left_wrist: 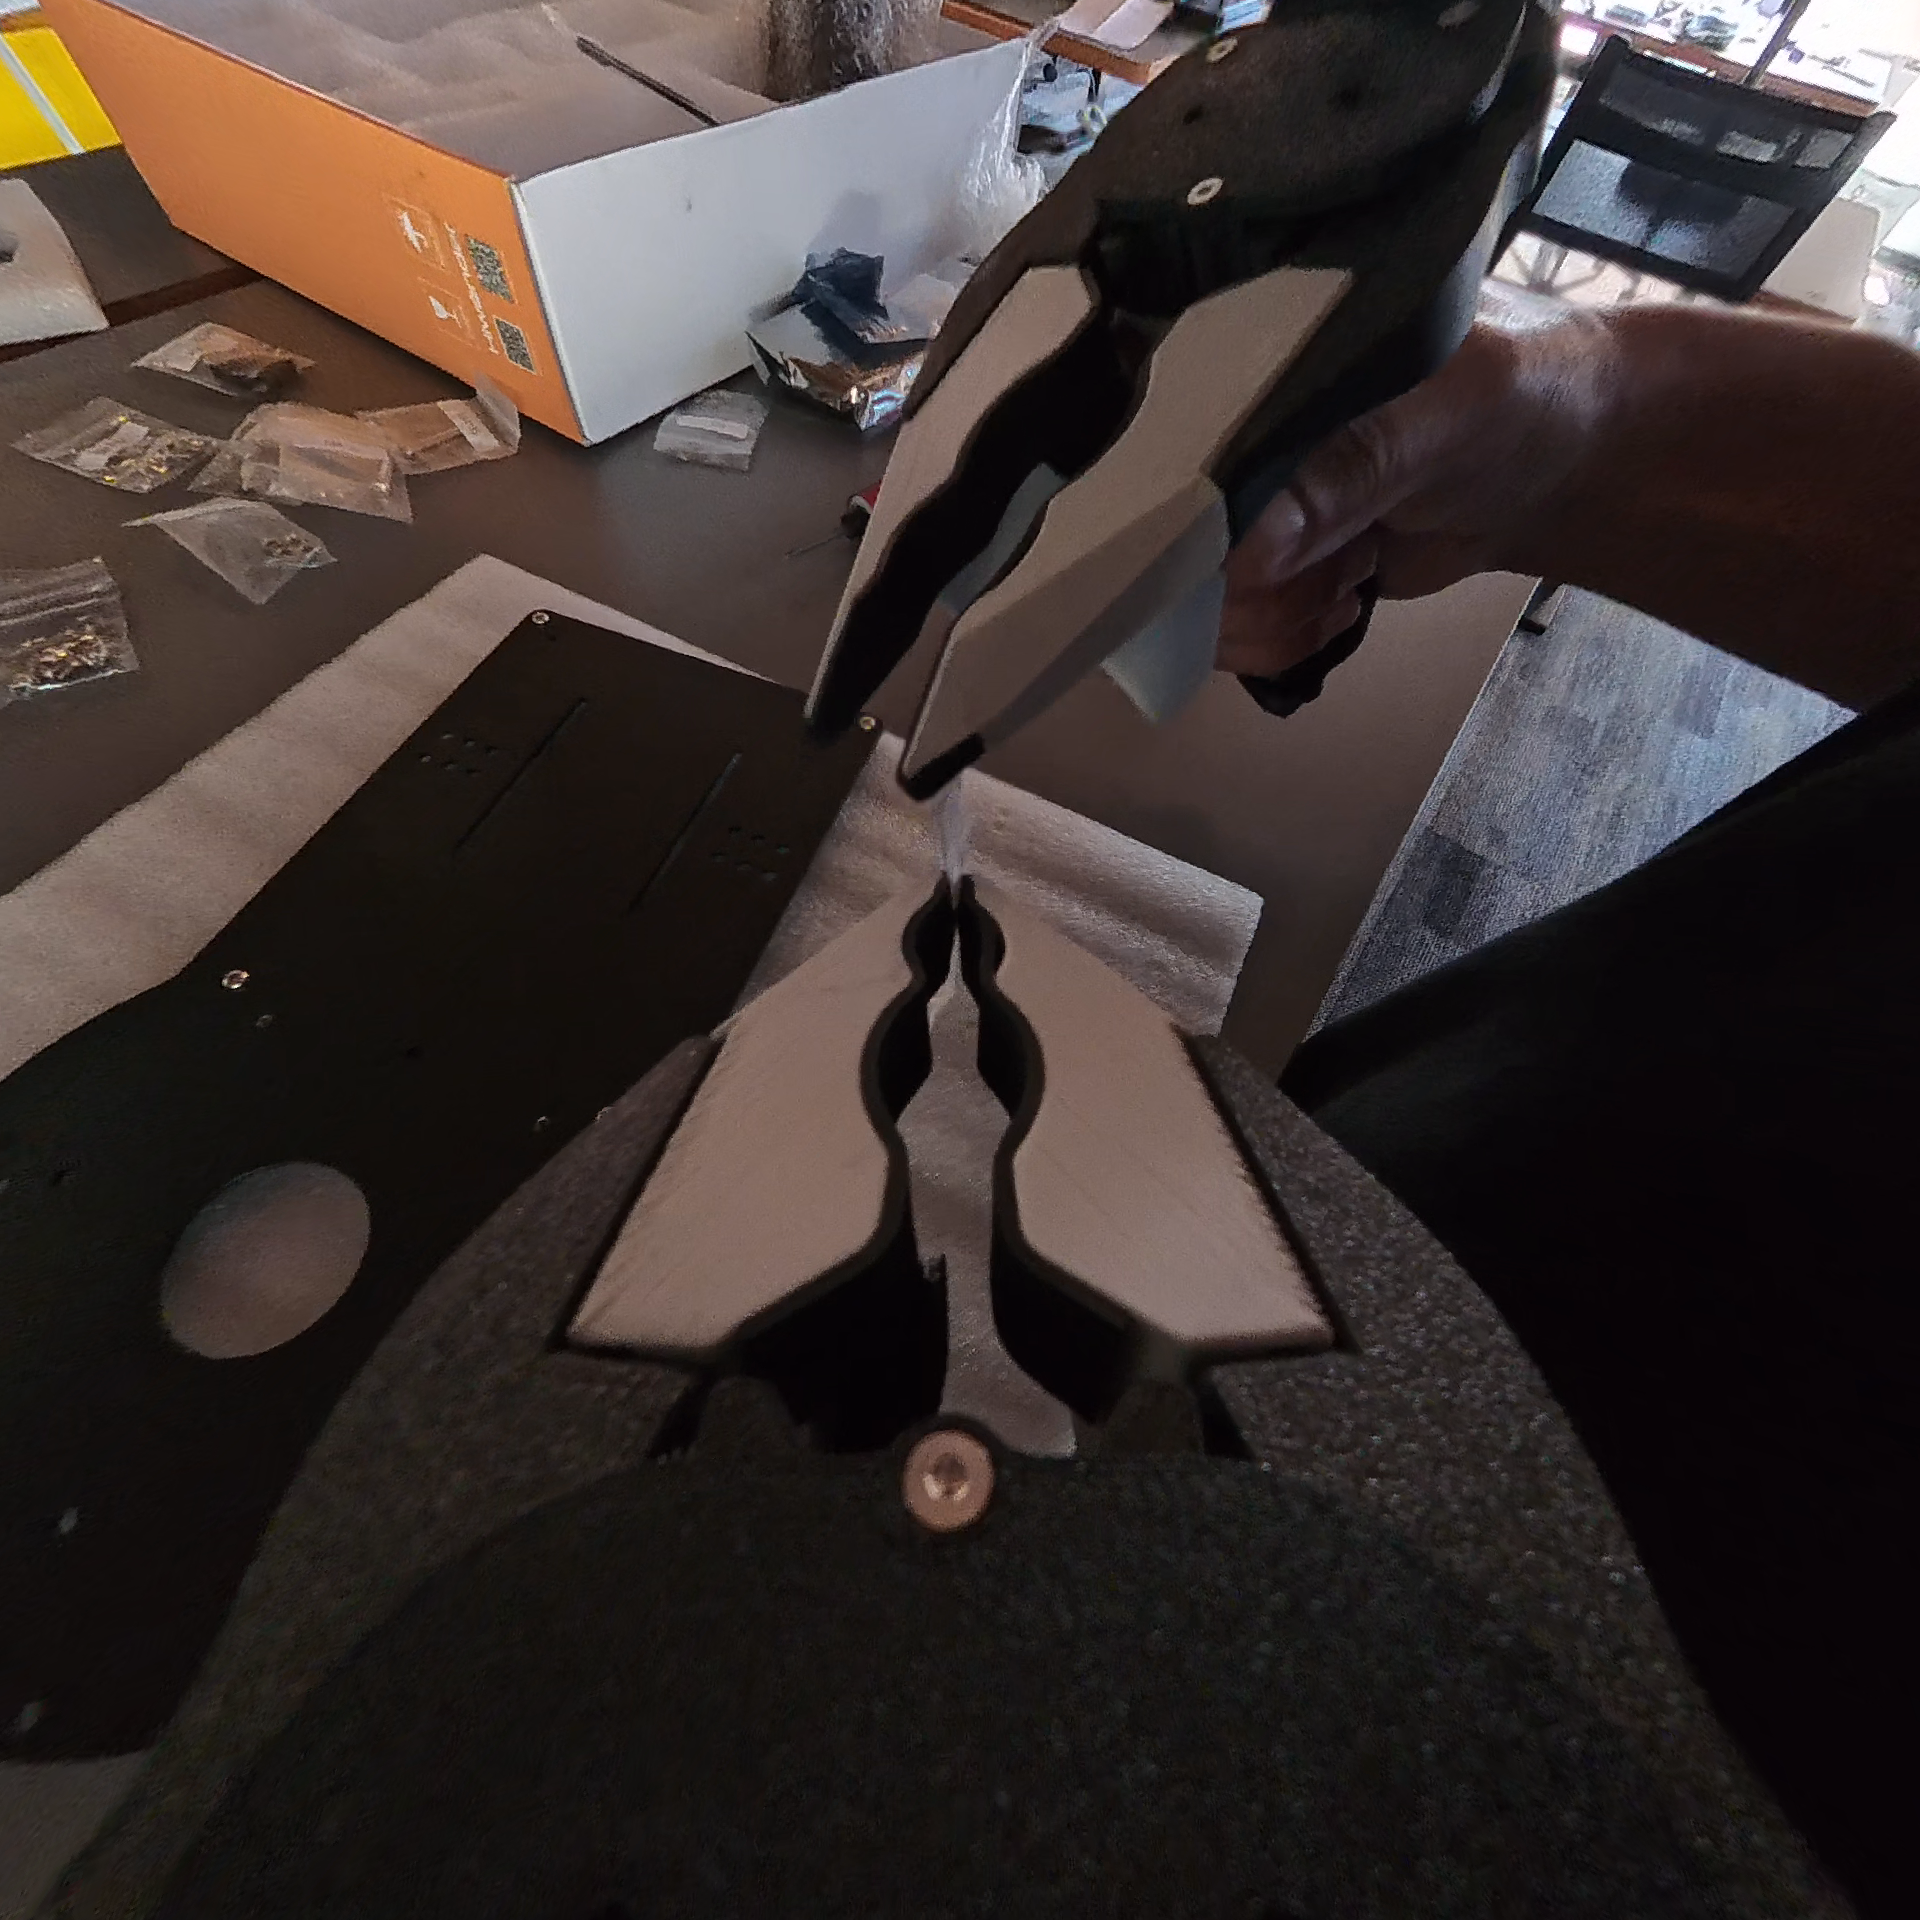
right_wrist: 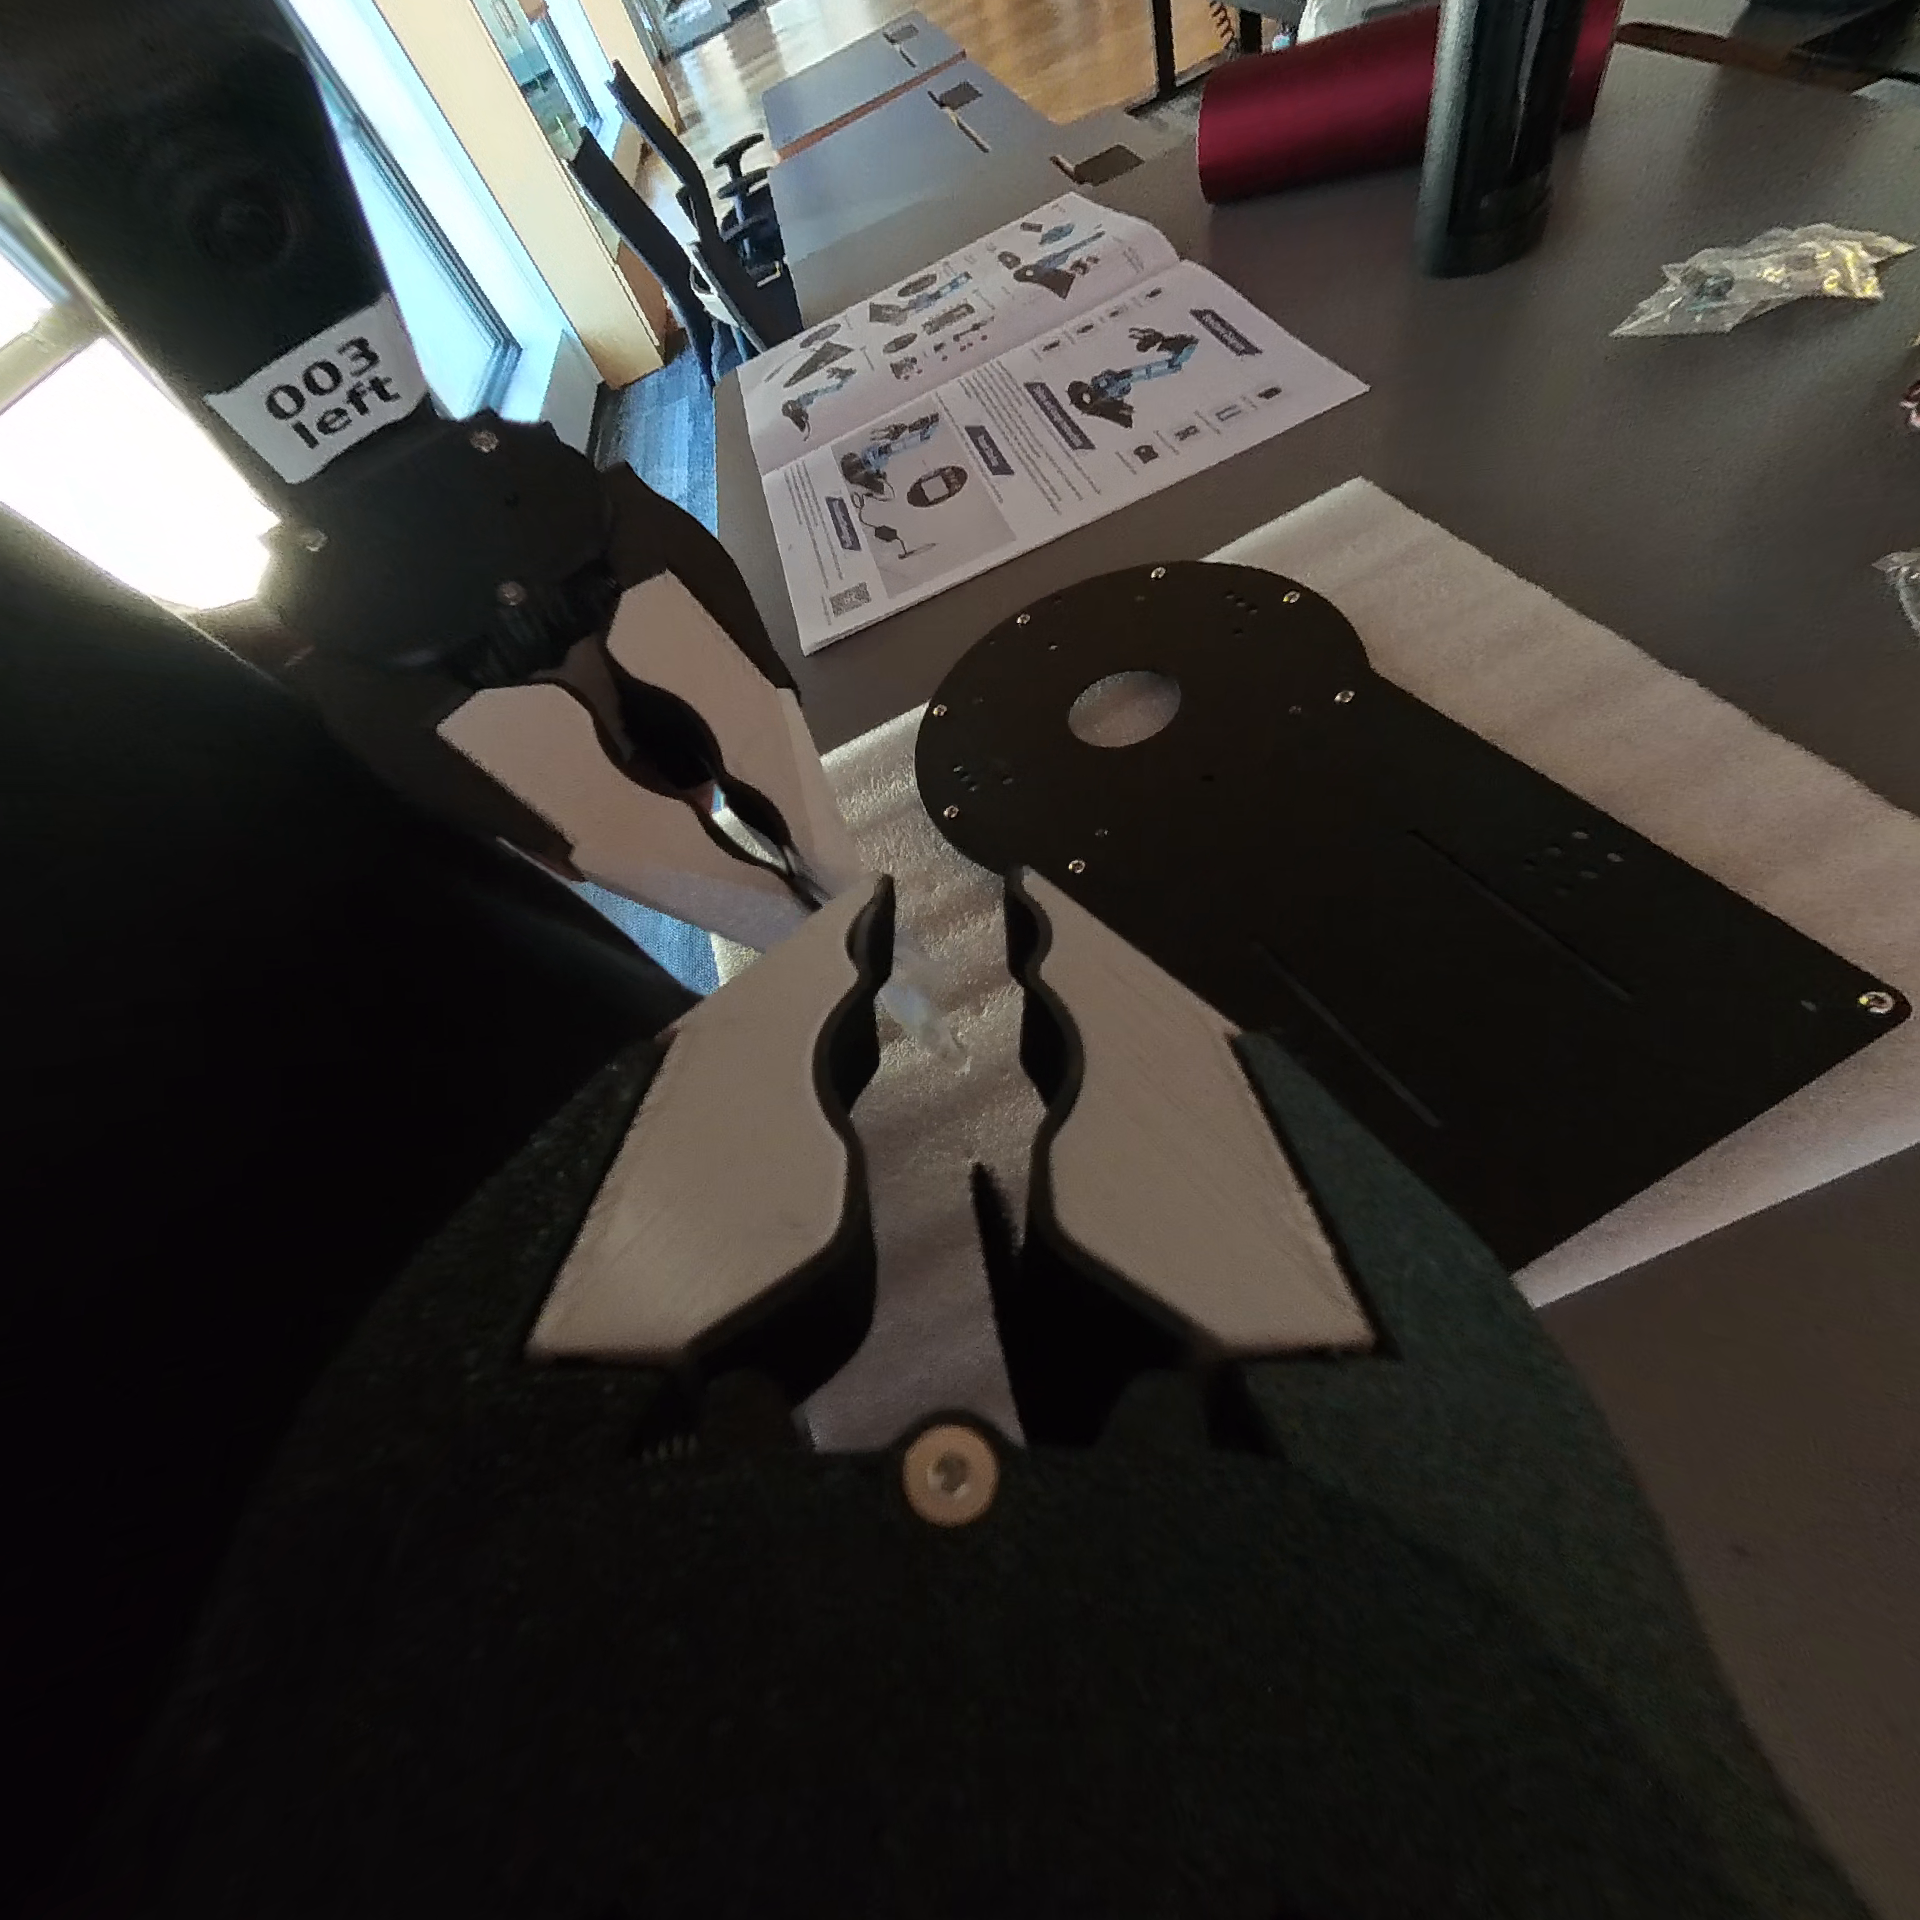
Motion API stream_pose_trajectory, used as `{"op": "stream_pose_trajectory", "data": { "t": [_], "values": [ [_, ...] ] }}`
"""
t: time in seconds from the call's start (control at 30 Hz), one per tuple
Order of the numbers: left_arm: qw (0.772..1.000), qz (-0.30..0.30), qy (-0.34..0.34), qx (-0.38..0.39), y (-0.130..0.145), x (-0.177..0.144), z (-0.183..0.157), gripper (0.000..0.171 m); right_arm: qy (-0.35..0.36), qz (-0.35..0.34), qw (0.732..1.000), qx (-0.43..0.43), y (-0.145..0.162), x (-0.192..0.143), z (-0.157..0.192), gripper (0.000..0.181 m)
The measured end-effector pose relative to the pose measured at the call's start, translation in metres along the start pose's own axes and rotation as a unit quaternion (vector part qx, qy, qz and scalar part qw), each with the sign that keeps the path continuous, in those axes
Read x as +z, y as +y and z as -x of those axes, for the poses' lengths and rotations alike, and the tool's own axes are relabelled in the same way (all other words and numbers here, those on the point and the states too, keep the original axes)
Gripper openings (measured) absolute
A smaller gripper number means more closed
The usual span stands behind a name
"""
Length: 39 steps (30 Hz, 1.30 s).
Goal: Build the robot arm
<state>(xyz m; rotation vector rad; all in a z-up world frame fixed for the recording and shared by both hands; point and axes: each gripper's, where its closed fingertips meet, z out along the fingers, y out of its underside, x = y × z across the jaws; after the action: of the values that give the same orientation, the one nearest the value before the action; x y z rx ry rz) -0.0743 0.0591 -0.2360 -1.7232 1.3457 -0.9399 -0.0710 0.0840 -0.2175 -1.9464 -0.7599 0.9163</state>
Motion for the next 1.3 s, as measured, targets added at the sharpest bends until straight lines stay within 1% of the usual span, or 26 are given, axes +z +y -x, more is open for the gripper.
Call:
{"op": "stream_pose_trajectory", "data": {
  "t": [0.27, 0.47, 0.73, 0.83, 0.97, 1.17, 1.3],
  "values": [
    [1.0, 0.008, 0.0, 0.002, 0.005, -0.001, 0.001, 0.0, -0.012, -0.001, 1.0, -0.006, -0.007, -0.005, 0.003, 0.021],
    [1.0, 0.006, 0.0, 0.005, 0.004, -0.002, 0.001, 0.0, -0.019, 0.022, 0.999, -0.015, 0.0, 0.002, 0.006, 0.022],
    [1.0, 0.011, 0.0, 0.023, 0.003, -0.002, 0.001, 0.0, -0.015, 0.032, 0.999, -0.021, 0.002, 0.005, 0.003, 0.02],
    [0.999, 0.013, 0.004, 0.035, 0.003, -0.002, -0.001, 0.0, -0.026, 0.037, 0.999, -0.026, 0.004, 0.006, 0.007, 0.014],
    [0.999, 0.016, 0.008, 0.048, 0.004, -0.002, -0.003, 0.0, -0.055, 0.047, 0.997, -0.029, 0.008, 0.005, 0.016, 0.0],
    [0.993, 0.048, 0.014, 0.105, 0.015, -0.002, -0.006, 0.0, -0.086, 0.076, 0.993, -0.017, 0.019, 0.006, 0.023, 0.0],
    [0.989, 0.07, 0.03, 0.127, 0.024, -0.003, -0.009, 0.0, -0.116, 0.099, 0.988, -0.007, 0.029, 0.005, 0.03, 0.005]
  ]
}}
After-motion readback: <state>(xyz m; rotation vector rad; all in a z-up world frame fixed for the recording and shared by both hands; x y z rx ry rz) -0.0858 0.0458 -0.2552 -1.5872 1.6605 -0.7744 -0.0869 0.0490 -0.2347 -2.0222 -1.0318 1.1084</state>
